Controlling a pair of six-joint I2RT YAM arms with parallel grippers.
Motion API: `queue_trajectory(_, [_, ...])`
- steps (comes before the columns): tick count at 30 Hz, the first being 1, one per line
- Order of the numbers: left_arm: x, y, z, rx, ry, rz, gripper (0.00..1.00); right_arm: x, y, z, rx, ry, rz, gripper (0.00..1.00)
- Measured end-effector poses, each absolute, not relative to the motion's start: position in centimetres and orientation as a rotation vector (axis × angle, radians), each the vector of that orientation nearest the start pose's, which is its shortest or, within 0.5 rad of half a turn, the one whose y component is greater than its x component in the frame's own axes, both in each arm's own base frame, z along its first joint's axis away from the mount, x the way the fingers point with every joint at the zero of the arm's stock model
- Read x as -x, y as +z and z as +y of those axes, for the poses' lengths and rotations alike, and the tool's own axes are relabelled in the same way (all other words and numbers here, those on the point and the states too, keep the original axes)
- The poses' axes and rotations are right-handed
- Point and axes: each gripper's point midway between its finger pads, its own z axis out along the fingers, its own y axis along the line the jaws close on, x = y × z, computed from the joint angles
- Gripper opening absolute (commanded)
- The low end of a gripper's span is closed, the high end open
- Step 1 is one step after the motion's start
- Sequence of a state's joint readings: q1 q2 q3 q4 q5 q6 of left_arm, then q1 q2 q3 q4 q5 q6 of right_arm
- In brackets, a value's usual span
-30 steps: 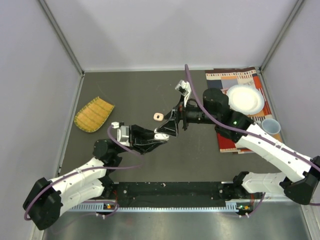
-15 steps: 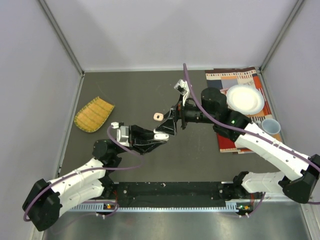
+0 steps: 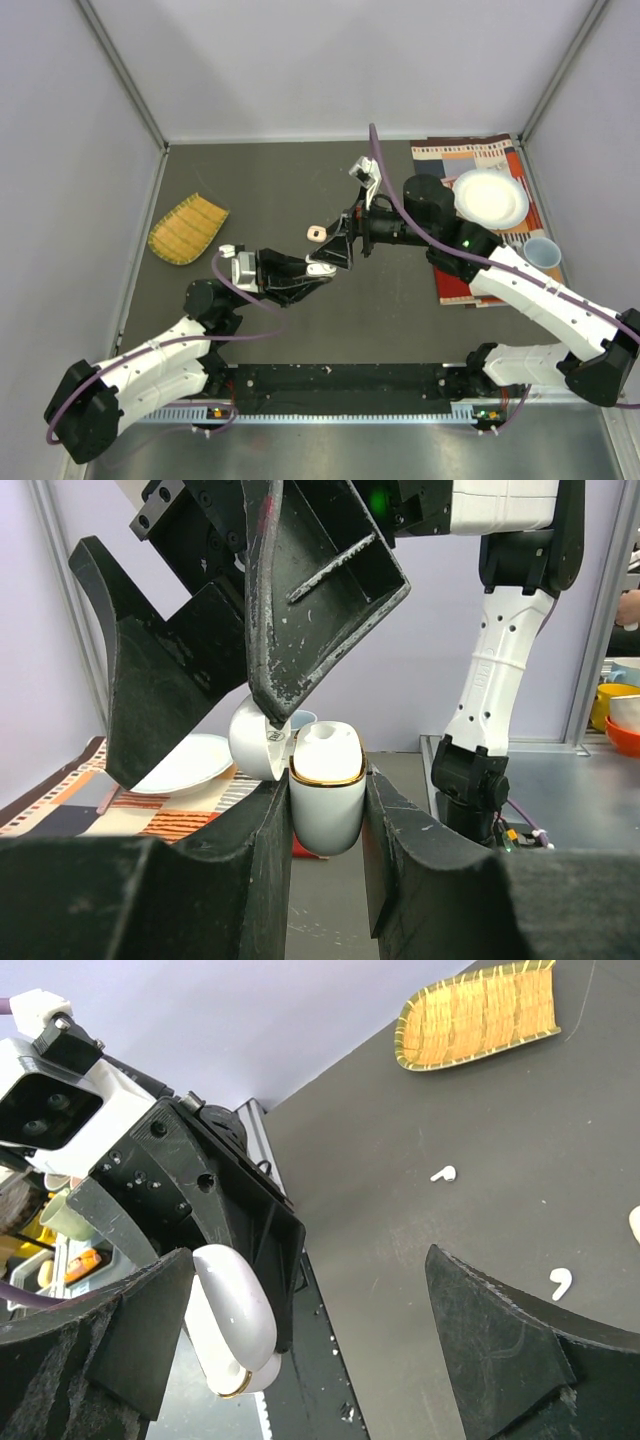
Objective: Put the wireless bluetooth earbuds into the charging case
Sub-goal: Open the charging case.
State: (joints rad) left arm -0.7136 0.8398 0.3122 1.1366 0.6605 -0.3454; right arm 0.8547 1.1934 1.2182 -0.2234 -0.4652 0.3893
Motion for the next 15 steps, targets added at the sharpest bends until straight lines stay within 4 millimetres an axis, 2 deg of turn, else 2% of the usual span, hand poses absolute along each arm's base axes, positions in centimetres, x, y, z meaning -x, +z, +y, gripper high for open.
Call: queue_trajectory(15, [-13.4,32.1,-26.8,-0.802,-1.241,0.868,0.00,-17.5,35.8,35.0,0.783,1.337,1.721,0.99])
